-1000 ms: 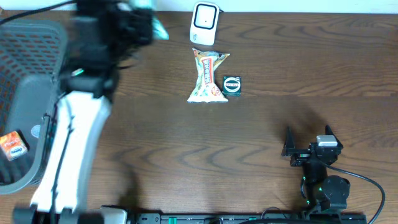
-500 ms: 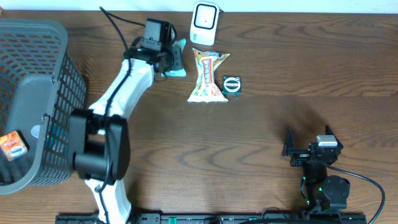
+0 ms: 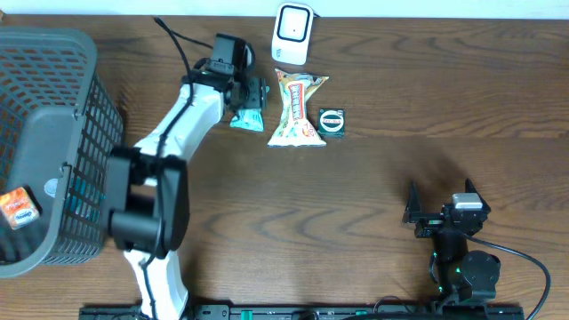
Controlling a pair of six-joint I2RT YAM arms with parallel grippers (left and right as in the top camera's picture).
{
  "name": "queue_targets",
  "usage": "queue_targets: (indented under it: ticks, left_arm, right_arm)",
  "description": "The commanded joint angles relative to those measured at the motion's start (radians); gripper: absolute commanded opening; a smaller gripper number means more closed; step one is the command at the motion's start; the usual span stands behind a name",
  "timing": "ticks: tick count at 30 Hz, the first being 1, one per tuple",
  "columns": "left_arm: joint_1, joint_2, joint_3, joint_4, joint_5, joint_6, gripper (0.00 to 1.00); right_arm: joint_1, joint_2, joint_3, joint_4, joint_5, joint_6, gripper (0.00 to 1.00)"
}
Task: Scan the item barcode
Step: 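Carry the green pack to the scanner and drop it left of the snack bag, then move the left gripper back into the basket toward the remaining items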
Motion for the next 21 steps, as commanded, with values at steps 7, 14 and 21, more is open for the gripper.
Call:
queue_targets:
  ticks: [7,14,21]
  left_arm:
    - [0.207,-0.473,0.024,0.130,-0.019,0.005,0.79]
    - [0.559,-0.653,0.024,0.084,-0.241,0.005,0.79]
    - [0.845,-0.567,0.010,-0.043,-0.276,0.222,0.79]
  right_arm:
    - [0.010,-0.005,-0.002,-0.003,0.000,-0.005,0.99]
    - [0.010,-0.005,-0.002,-0.003,0.000,-0.005,0.99]
    - [0.010,-0.005,-0.002,-0.003,0.000,-0.005,0.99]
